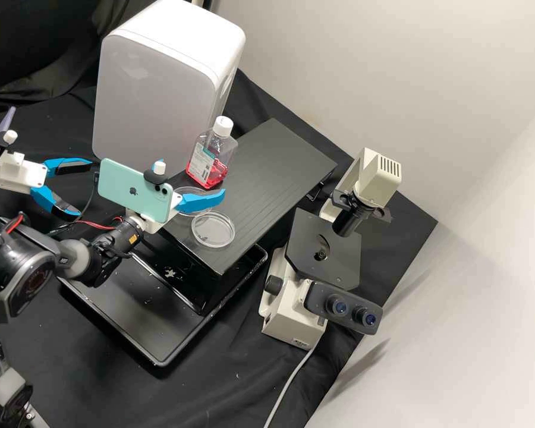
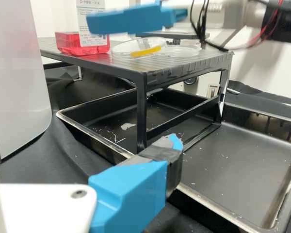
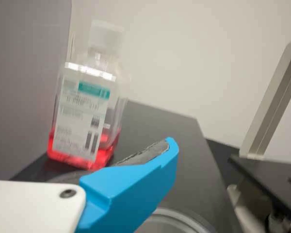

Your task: Place the lid on the petri dish

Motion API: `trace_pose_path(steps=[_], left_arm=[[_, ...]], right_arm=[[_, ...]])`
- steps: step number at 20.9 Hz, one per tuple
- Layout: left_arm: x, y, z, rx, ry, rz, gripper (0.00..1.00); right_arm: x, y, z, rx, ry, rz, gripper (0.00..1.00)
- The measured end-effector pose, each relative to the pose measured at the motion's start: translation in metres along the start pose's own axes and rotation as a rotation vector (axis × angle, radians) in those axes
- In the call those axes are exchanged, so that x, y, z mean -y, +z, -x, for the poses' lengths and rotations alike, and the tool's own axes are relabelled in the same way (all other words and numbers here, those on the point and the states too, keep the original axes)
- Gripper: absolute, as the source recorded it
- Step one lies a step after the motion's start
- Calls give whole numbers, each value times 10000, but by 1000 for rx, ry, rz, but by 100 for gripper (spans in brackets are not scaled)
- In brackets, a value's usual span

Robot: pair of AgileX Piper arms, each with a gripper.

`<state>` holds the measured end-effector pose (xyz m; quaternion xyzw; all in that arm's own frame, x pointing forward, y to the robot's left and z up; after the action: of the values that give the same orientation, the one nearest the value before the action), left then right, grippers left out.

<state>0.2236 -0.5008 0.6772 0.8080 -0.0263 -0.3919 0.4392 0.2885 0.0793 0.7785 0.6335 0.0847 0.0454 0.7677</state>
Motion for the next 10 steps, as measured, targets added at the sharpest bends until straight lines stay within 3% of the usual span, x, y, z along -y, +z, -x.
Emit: trace_pose_path(steps=[5,10], left_arm=[[0,0,0,0,0,0,100],[0,0,0,0,0,0,100]], right_arm=[[129,110,39,60,-37,-1,100],[130,127,55,66,-22,-6,100]])
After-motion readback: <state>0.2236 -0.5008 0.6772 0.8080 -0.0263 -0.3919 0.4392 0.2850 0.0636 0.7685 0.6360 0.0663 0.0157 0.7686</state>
